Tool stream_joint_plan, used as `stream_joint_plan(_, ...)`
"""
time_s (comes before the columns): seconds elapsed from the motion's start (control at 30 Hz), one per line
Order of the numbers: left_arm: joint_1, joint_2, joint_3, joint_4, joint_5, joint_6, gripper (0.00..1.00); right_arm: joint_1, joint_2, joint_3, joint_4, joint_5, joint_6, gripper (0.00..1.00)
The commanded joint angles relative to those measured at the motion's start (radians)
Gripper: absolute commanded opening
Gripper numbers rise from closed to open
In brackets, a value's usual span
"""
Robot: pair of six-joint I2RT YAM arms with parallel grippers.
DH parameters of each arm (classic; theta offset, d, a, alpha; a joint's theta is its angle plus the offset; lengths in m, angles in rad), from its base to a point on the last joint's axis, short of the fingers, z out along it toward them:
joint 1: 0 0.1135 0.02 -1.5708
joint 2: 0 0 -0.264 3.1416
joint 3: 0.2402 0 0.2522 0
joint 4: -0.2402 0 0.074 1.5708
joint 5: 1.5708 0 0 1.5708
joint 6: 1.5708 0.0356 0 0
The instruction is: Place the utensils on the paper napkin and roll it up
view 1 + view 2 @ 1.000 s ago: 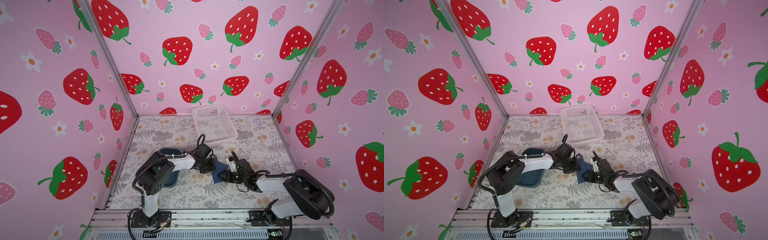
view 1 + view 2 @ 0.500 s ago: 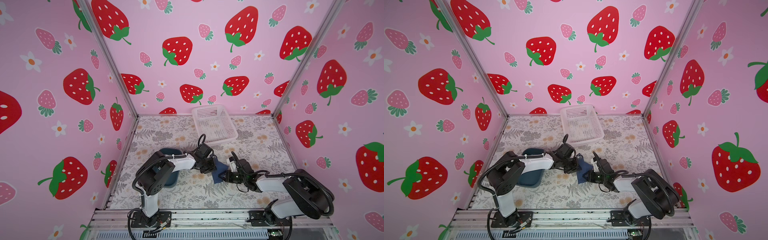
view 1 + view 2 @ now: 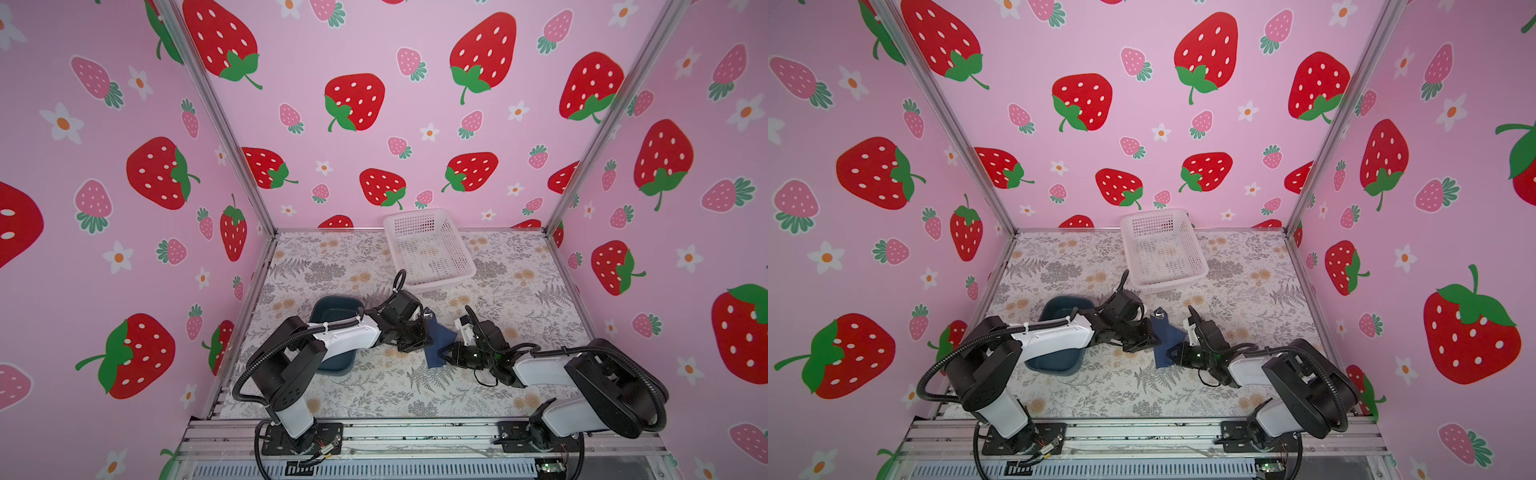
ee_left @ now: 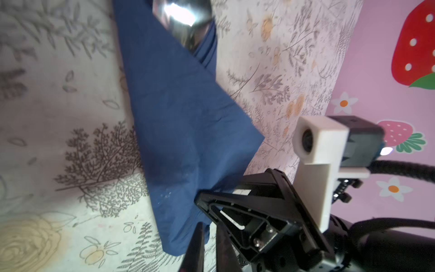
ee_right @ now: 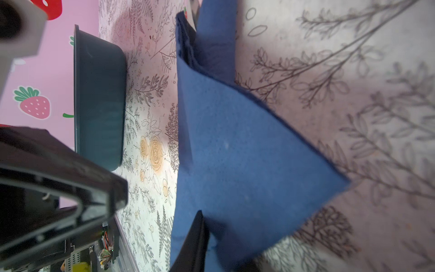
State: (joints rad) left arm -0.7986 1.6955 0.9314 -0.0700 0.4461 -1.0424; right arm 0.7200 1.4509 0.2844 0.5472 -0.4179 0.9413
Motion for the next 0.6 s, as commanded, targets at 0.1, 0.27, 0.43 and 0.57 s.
stream_joint_plan(0.1, -0.044, 0.022, -0.021, -0.002, 0.054, -0.008, 0.09, 0.004, -0.004, -0.032, -0.029, 0.019, 0.022, 0.18)
stream_joint_plan(0.27, -0.058, 0.026, -0.022, -0.038, 0.035, -0.018, 0.08, 0.004, -0.007, -0.037, -0.027, 0.024, 0.026, 0.18)
stream_joint_plan(0.43, -0.062, 0.007, -0.038, -0.088, 0.018, -0.001, 0.07, 0.004, -0.012, -0.04, -0.03, 0.026, 0.025, 0.19)
stream_joint_plan(0.57, -0.063, 0.015, -0.038, -0.06, 0.033, -0.002, 0.07, 0.004, -0.002, -0.039, -0.025, 0.025, 0.025, 0.19)
